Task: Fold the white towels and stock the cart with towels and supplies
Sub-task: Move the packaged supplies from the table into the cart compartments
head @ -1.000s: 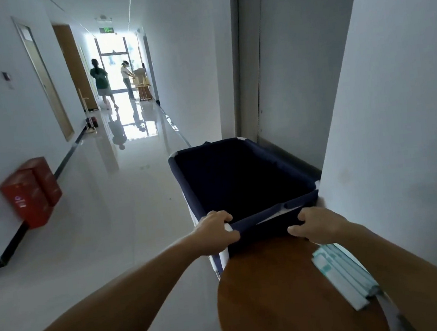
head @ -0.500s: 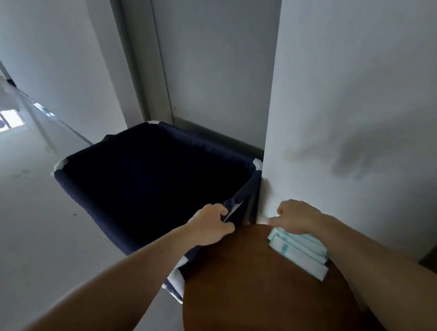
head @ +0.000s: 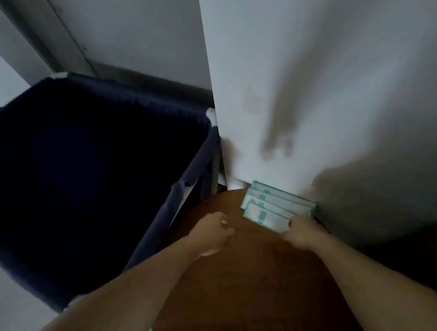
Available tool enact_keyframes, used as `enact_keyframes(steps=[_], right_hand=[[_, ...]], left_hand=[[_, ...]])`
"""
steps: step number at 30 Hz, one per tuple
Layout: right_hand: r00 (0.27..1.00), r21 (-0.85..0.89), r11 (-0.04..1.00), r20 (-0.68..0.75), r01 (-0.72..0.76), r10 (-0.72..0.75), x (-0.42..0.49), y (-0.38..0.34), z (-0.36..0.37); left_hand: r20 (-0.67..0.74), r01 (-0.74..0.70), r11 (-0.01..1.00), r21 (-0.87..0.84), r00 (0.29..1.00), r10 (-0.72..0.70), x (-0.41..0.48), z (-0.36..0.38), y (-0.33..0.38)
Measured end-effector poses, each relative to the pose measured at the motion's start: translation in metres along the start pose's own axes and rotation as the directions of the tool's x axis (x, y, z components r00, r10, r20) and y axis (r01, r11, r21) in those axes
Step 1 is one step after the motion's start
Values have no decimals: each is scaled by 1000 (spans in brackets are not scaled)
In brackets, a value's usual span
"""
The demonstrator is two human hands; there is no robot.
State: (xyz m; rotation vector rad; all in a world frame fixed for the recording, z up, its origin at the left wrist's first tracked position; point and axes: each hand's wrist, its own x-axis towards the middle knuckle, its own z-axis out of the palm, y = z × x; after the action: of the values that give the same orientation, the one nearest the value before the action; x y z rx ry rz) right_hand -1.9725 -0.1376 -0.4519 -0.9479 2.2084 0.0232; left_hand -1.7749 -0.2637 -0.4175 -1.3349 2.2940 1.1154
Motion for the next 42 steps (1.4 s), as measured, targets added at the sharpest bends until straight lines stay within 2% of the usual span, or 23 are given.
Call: enact_keyframes(steps=[4,7,15,18,22,24,26,27,31,32,33,34,36,37,40,42], right_hand=[[997,14,997,-31,-73,74,41,19,32],[995,-16,998,-77,-58,56,74,26,58],[965,-217,974,-262,-72,13,128,43,107],[972,-161,985,-234,-67,28,130,47,114],[991,-140,988,-123,-61,44,124,48,117],[993,81,996,-107,-43,52,122,44,120],[999,400,916,-29,-23,38,120,37,121],[1000,492,870,-6,6,-4,119,33,122],[991,593,804,80,37,-105,112,22,114],[990,581,812,71,57,-120,113,23,112],[993,519,848,-4,105,-121,116,27,110],[981,409,896,-155,172,-117,121,32,110],[866,155,962,-485,226,-125,134,42,107],[823,65,981,-555,185,-119,140,46,104],[900,-128,991,-429,32,-84,149,54,103],[931,-190,982,-362,-20,-51,151,58,111]], left_hand=[[92,66,991,-116,994,-55,56,52,-14],[151,110,973,-203,985,-80,89,90,-24],[152,115,965,-235,985,-81,140,141,-45],[124,136,944,-301,987,-103,148,153,-48],[120,206,868,-451,978,-170,149,166,-44],[156,265,792,-550,964,-215,147,167,-41],[213,319,705,-634,948,-237,144,162,-37],[236,340,658,-672,940,-245,144,158,-35],[275,351,455,-819,935,-225,148,149,-37],[267,336,433,-837,940,-214,150,147,-38],[258,323,420,-848,944,-204,150,145,-40],[249,312,420,-852,948,-200,152,144,-42],[223,290,438,-851,954,-199,153,140,-48],[217,288,450,-845,955,-204,153,139,-51],[208,300,484,-822,950,-235,149,140,-61],[207,308,489,-816,946,-251,145,143,-66]])
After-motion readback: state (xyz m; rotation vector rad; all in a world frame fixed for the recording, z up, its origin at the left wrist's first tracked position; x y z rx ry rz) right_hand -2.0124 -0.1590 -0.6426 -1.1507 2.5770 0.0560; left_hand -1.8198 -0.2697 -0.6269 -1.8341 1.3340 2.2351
